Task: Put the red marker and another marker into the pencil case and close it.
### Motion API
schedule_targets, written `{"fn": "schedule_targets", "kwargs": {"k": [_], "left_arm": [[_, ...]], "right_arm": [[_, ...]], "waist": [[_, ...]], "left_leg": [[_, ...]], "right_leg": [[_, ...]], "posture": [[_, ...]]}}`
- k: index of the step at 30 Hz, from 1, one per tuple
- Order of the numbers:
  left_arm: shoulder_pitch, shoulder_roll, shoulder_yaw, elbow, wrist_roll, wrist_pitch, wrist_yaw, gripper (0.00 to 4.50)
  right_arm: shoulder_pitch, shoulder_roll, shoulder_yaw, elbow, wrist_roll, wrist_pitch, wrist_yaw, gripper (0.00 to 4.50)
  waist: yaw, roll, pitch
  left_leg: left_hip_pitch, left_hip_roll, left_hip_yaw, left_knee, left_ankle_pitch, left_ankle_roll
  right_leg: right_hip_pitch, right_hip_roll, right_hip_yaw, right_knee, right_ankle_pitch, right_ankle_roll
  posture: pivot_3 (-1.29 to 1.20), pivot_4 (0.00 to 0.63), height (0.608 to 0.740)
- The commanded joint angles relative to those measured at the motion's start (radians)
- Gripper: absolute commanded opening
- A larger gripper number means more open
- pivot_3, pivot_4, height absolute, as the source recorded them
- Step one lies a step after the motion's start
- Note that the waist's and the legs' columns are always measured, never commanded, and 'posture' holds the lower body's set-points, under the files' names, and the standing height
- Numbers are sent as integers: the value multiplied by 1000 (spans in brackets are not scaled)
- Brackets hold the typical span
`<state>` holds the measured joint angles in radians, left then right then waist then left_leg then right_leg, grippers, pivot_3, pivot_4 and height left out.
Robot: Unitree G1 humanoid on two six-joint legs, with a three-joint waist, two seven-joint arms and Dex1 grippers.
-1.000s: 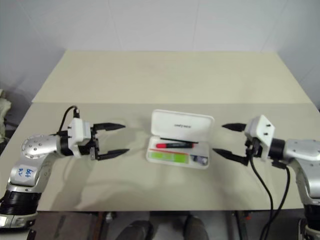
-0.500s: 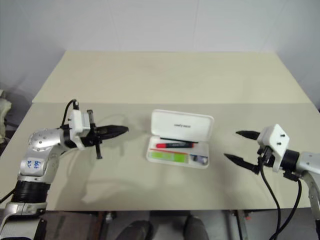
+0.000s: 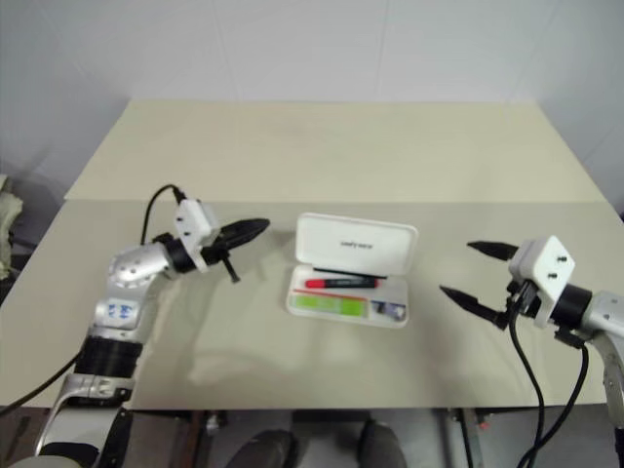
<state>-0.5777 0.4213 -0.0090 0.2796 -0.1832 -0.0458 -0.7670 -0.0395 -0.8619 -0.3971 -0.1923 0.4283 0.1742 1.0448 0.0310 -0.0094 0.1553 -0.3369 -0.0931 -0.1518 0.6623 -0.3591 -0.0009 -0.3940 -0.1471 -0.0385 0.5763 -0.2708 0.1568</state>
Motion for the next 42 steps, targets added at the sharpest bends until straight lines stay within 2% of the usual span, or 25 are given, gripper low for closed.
{"fn": "schedule_targets", "kwargs": {"k": [1,6,13,21,32,36,42], "left_arm": [[-89,-32,-15,29,37,30,60,25],[-148,-64,-52,88,77,73,77,25],[-136,-72,-128,72,79,124,-34,25],[-127,-96,-130,41,53,130,-65,25],[-100,-7,-226,-62,90,-48,-275,25],[-121,36,-306,-80,161,-29,-336,25],[-143,14,-374,-78,227,53,-332,25]], "right_arm": [[-23,-15,-3,-32,17,7,-7,4500],[-30,-6,-3,-38,18,7,-14,4500],[-29,2,2,-62,19,21,-37,4500],[-29,15,8,-96,26,47,-69,4500],[-35,26,26,-113,31,65,-92,4500],[-59,42,39,-118,40,86,-118,4500],[-118,77,73,-136,52,119,-166,4500]], "waist": [[2,0,0],[-2,0,0],[-3,-1,0],[-1,-1,0],[-2,0,0],[-3,0,0],[-2,-1,0]], "left_leg": [[0,0,0,0,0,0],[0,0,1,0,0,0],[0,0,1,0,0,0],[0,0,0,0,0,0],[0,0,0,0,0,0],[0,0,1,0,0,0],[0,0,0,1,0,0]], "right_leg": [[0,0,0,0,0,0],[0,0,0,0,0,0],[-1,0,0,0,0,0],[-1,0,0,0,0,1],[-1,-1,0,0,0,1],[0,-1,1,0,0,1],[0,0,1,0,1,1]], "posture": [[0,150,740],[0,150,740],[0,150,740],[0,150,740],[0,150,740],[0,150,740],[0,150,740]]}}
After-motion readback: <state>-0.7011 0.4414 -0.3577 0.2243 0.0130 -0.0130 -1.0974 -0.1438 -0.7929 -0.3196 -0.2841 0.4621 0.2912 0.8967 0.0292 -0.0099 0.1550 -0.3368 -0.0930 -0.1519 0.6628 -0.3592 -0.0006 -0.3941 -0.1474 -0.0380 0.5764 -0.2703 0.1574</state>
